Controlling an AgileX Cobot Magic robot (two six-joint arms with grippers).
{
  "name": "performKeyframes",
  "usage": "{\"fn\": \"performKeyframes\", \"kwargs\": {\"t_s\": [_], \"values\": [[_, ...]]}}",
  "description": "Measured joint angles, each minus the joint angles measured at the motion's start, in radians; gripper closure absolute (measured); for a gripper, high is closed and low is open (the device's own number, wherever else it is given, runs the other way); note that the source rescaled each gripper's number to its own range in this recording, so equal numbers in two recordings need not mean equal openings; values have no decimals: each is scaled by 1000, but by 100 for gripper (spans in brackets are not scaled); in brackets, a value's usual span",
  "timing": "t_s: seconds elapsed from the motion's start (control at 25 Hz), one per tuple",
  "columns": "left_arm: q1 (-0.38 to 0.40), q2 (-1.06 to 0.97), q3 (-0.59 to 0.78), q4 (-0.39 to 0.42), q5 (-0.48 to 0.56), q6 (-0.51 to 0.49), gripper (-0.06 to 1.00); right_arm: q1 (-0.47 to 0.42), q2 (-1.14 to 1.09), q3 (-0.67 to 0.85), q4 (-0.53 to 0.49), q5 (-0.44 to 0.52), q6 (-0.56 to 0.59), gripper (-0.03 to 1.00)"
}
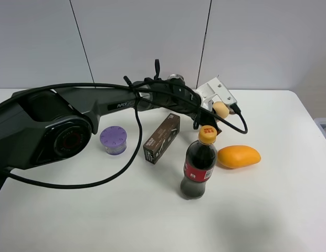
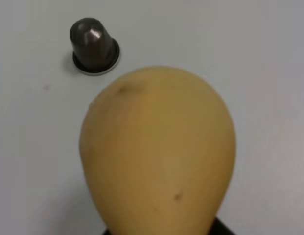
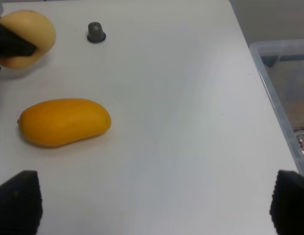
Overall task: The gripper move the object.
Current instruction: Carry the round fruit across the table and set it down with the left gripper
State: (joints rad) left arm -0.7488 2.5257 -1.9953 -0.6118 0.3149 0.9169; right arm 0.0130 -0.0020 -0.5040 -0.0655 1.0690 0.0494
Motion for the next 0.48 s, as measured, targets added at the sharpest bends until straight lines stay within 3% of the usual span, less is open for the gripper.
{"fn": "performKeyframes", "kwargs": {"t_s": [0.48], "values": [[0, 60, -5, 7, -28, 0, 94, 0, 0, 0, 0, 0, 0, -3]]}}
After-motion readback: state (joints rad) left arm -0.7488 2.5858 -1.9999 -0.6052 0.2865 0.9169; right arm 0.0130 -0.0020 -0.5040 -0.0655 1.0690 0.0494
